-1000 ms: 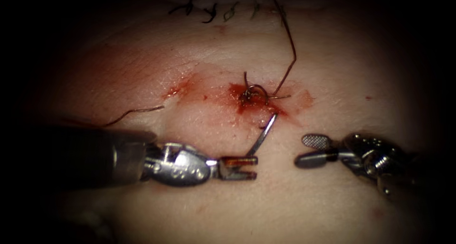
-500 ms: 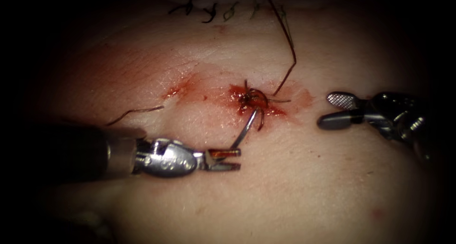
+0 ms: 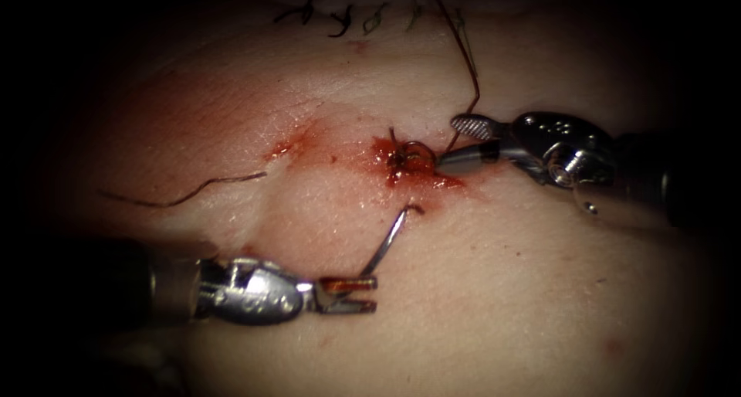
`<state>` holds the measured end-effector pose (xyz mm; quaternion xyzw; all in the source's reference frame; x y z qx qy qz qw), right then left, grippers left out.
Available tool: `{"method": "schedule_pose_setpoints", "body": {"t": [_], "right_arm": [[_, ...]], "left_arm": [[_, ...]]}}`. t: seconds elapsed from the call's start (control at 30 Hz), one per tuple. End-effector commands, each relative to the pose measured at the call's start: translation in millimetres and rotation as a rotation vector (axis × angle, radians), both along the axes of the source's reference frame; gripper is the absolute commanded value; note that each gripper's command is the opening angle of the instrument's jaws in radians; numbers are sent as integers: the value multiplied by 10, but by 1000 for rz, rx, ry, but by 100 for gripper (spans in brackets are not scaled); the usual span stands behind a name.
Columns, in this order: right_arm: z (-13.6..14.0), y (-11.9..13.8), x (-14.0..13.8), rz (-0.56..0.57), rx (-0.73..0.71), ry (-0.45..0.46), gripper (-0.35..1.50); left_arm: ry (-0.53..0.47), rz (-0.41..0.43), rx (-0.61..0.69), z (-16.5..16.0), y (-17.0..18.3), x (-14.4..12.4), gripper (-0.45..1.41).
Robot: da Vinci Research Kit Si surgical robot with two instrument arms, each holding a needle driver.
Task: Wound Closure
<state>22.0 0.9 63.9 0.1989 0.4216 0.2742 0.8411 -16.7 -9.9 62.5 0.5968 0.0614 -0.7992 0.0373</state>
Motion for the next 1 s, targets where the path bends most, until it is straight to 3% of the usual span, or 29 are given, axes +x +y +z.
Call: {"method": "schedule_pose_setpoints", "body": {"t": [0.03, 0.17, 0.43, 0.53, 0.63, 1.0], "right_arm": [[8, -5, 11, -9, 1, 6, 72], [15, -4, 18, -31, -7, 7, 57], [34, 2, 27, -59, -52, -60, 56], [36, -2, 28, -86, -57, -80, 20], [37, -5, 27, -102, -60, -89, -32], [30, 3, 27, -96, -104, -104, -35]], "left_arm": [[-2, 2, 3, 5, -6, -4, -45], [-2, 2, 2, 5, -7, -1, -45], [-2, 3, 2, 3, -10, 1, -45], [-2, 3, 2, 3, -10, 1, -45], [-2, 3, 2, 3, -10, 1, -45], [2, 4, 1, 3, -11, 2, -45]]}}
